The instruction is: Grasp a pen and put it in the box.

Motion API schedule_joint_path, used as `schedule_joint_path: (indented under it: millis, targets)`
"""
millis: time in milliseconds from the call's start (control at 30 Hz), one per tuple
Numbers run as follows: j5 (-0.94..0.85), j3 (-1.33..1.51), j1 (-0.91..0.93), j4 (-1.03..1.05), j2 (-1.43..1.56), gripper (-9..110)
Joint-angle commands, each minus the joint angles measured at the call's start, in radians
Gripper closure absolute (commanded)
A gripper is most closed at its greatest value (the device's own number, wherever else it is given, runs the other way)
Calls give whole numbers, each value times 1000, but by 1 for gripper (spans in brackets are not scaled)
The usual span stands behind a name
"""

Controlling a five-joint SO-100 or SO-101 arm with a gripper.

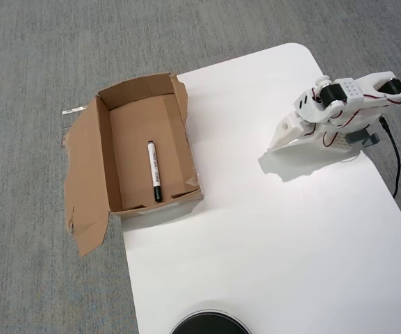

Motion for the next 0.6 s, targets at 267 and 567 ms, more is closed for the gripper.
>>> schedule_joint_path:
  millis: [267, 567]
  targets:
    - [5, 27, -5, 32, 61, 101]
    - [5, 27, 2, 31, 60, 101]
